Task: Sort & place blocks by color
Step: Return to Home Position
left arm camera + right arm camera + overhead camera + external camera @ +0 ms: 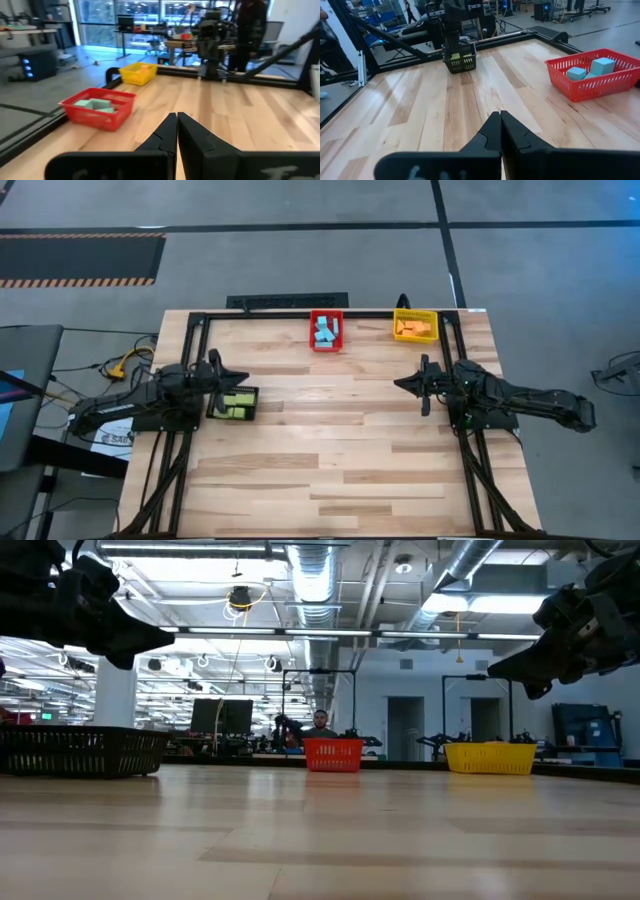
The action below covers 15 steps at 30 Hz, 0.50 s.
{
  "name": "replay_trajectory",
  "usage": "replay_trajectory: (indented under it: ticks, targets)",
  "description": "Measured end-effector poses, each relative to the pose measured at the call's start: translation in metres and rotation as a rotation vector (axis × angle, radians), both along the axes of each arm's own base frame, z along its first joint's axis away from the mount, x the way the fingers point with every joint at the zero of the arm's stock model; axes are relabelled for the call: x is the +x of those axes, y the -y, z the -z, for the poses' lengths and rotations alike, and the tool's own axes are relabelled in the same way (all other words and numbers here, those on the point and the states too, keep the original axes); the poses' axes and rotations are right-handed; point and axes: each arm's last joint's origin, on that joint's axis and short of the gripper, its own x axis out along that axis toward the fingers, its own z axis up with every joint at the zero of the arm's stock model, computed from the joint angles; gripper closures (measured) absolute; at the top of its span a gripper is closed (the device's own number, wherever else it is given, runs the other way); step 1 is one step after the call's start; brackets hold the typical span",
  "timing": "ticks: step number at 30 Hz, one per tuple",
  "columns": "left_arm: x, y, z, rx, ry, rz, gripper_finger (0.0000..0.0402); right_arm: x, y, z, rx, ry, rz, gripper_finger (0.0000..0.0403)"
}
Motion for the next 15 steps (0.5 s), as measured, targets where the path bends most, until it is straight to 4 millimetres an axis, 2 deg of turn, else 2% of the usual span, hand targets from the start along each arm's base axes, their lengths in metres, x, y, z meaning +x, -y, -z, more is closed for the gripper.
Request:
replay_trajectory:
  ticks: [15]
  targets:
    - [-0.0002, -0.0009, 0.0002, -0.006, -0.001, -0.031, 0.0401, 0.0000, 0.0000, -0.0001, 0.000, 0.002, 0.000, 0.0390]
